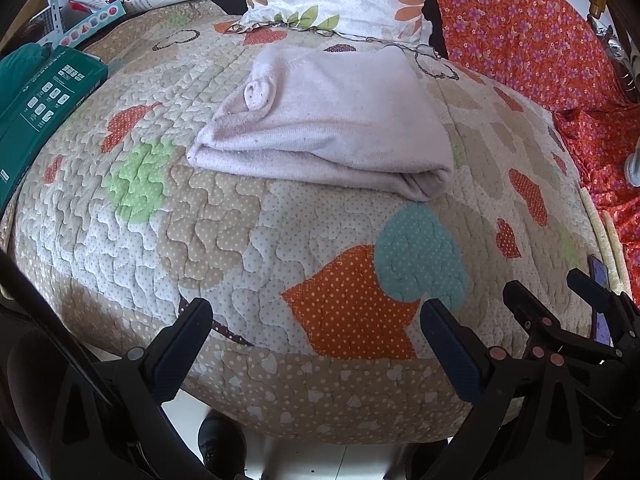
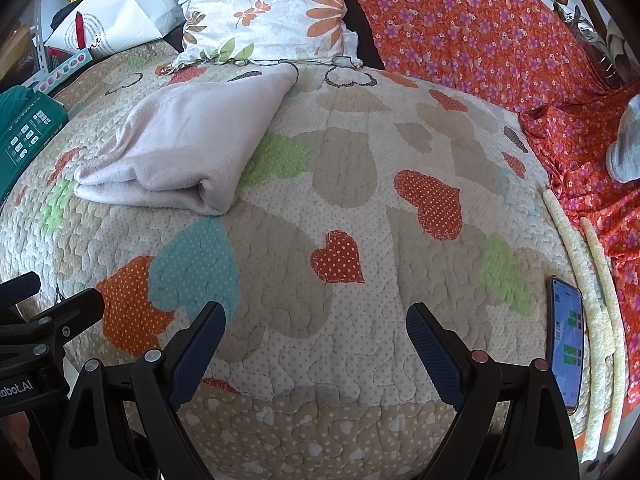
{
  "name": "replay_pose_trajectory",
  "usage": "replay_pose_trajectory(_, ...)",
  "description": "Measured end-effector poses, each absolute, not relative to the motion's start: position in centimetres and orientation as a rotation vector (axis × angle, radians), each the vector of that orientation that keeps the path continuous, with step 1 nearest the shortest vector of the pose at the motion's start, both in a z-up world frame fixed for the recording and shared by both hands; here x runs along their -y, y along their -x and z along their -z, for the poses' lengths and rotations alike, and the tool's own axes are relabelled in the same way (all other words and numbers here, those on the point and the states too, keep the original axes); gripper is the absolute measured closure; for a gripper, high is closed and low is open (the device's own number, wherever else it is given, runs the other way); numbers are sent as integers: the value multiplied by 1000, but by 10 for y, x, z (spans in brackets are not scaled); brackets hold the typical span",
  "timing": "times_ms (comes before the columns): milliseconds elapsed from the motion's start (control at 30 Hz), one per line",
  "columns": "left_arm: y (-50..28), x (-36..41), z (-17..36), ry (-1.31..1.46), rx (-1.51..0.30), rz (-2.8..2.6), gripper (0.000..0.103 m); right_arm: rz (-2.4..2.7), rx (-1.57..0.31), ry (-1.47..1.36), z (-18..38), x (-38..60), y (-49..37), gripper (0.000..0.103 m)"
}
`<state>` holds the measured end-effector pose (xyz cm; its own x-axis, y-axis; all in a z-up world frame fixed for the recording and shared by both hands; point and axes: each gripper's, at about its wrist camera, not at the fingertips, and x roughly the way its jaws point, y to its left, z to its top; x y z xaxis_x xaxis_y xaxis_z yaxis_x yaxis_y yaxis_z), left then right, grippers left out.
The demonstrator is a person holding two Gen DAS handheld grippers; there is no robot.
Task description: Fold small clothes
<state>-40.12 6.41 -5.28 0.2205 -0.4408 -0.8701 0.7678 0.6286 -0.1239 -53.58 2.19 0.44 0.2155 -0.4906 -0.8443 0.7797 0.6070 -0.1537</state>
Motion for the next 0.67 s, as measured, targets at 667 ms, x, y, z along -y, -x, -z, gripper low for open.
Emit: replay_pose_trajectory(667,421,-90,27,-352,-985,885,0,917,-949,-308,-34,-49,549,8)
